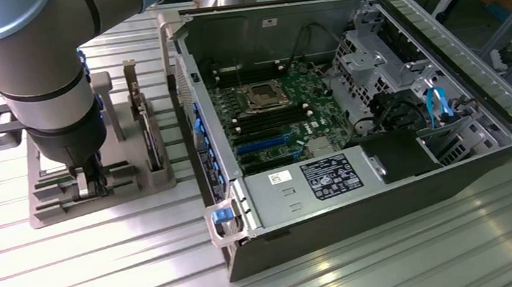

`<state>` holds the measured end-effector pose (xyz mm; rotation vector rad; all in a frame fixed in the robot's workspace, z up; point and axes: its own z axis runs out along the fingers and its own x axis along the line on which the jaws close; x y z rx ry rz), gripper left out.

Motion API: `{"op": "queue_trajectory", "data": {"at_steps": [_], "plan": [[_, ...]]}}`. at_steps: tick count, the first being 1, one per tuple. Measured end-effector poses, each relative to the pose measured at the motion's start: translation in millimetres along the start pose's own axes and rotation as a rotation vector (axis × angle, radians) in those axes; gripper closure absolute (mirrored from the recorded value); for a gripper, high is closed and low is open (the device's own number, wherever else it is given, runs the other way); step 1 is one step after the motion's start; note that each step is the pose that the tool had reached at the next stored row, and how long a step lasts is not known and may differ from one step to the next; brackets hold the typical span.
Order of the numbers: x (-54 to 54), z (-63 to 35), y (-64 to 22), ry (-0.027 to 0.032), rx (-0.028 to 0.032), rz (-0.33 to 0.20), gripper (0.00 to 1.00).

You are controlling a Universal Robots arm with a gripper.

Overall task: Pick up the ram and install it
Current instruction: 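Pick up the ram and move it above insertion slot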

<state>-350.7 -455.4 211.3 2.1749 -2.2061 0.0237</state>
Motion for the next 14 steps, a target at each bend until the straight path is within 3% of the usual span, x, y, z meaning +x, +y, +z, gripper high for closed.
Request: {"op": "queue_trajectory", "data": {"at_steps": [9, 12, 14], "plan": [[0.0, 0.0, 0.0, 0.0000, 0.0000, 0.000, 0.76], [0.0, 0.0, 0.0, 0.0000, -0.0001, 0.000, 0.88], [0.0, 0.0, 0.0, 0.0000, 0.0000, 0.000, 0.88]]}}
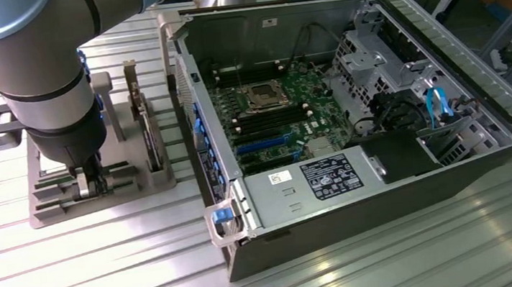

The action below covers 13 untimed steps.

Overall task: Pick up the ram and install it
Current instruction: 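Pick up the ram and move it above insertion slot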

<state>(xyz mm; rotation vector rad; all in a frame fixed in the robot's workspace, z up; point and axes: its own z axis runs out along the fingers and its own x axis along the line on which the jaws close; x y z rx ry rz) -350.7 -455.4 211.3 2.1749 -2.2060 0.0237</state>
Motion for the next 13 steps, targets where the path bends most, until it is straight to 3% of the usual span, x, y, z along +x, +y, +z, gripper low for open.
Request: {"op": "queue_trajectory", "data": {"at_steps": [13], "plan": [[0.0, 0.0, 0.0, 0.0001, 0.0003, -0.007, 0.88]]}}
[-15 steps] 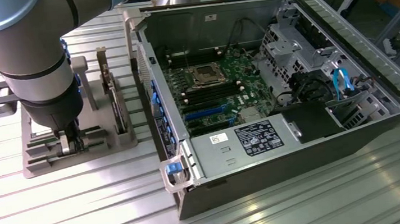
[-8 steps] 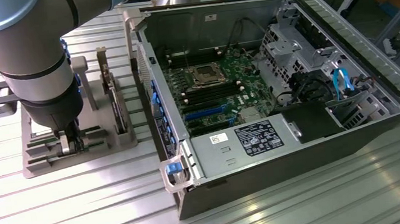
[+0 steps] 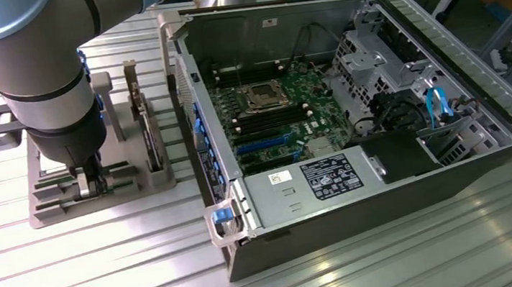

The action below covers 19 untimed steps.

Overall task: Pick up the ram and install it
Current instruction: 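Pick up the ram and move it above insertion slot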

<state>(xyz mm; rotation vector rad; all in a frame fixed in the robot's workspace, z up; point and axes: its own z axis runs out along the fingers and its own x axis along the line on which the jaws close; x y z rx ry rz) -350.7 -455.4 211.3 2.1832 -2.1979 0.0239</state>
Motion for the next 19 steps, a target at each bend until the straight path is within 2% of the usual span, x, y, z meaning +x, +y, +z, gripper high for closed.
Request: {"op": "queue_trajectory", "data": {"at_steps": [19], "plan": [[0.0, -0.4, 0.0, 0.0004, 0.0009, -0.022, 0.88]]}}
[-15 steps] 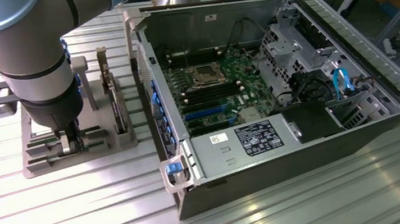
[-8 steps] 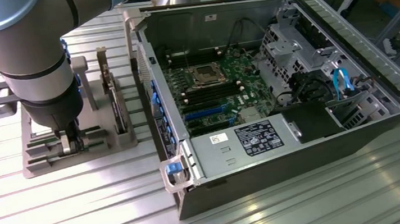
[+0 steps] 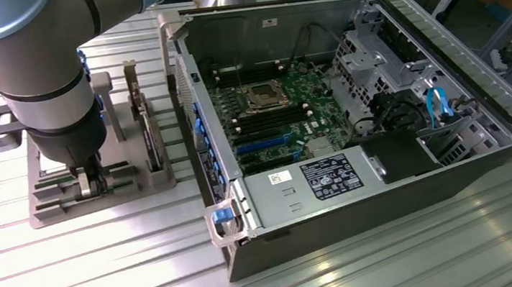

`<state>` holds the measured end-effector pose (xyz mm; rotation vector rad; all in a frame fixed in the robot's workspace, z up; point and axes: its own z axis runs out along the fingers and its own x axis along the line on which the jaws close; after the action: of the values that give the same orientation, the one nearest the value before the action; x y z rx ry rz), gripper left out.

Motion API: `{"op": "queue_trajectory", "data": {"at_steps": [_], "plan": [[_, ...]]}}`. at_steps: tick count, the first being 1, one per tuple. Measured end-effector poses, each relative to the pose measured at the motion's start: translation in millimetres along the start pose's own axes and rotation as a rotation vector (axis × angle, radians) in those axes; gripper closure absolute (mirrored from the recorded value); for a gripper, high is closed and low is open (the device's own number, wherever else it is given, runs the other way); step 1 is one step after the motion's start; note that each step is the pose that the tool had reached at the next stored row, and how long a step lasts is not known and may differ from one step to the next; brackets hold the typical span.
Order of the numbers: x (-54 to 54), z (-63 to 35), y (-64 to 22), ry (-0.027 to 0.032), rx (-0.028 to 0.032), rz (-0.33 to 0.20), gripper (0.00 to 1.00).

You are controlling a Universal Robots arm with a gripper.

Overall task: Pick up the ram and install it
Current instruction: 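Pick up the ram and move it above insertion slot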

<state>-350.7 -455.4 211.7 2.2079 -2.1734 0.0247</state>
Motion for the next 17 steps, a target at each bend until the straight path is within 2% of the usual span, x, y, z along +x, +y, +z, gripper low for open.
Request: {"op": "queue_trajectory", "data": {"at_steps": [17], "plan": [[1.2, -28.8, 0.6, 0.0000, 0.0000, 0.000, 0.88]]}}
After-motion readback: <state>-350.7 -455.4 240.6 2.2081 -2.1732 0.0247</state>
